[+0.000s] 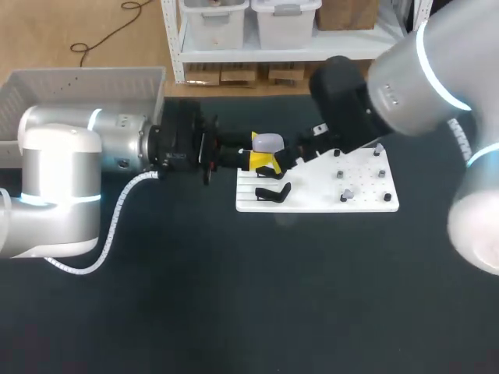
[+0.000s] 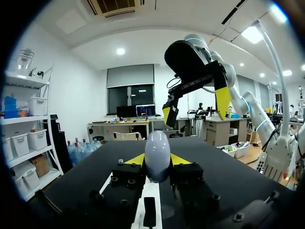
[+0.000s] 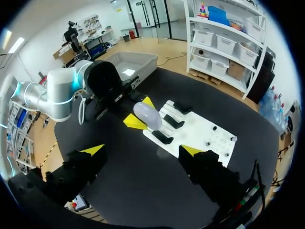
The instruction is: Pick up each earbud case from the left stands, insert the matching earbuds, close the lid, and place the case in the box.
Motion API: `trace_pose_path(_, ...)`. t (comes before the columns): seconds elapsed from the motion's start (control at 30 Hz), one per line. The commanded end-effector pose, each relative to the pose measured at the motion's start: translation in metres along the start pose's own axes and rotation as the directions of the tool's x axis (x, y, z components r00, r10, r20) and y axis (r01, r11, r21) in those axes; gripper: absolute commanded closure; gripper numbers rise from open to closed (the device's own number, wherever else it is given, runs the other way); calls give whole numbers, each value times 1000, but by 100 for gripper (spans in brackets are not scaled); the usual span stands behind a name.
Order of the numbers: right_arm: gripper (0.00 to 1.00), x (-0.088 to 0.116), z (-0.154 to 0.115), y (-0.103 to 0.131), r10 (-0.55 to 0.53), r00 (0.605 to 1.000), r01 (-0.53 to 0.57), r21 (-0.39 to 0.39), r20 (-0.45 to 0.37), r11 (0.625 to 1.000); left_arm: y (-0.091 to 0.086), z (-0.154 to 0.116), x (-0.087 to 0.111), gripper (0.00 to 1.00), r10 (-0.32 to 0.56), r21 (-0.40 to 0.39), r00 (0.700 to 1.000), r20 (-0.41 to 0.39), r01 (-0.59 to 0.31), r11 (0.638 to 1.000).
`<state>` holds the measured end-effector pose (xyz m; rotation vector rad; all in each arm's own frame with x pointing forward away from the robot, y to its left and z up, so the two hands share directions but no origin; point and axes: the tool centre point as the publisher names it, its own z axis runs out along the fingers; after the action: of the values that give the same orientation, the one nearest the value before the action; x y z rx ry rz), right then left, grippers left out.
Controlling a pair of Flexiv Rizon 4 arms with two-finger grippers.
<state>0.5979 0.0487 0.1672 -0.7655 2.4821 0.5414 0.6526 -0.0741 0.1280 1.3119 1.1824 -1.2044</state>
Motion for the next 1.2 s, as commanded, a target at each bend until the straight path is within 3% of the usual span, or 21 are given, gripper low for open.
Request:
trace_pose_path(0.03,0,-10,15,-2,-1,999,-1,-36,-44,999,-1,0,0,100,2,-5,1000,1,-2,1000)
trace_pose_path(1.2,0,-24,46,-36,61,995,-62,-10,-80,998,-1,0,0,100,2,-5,1000,1,-2,1000)
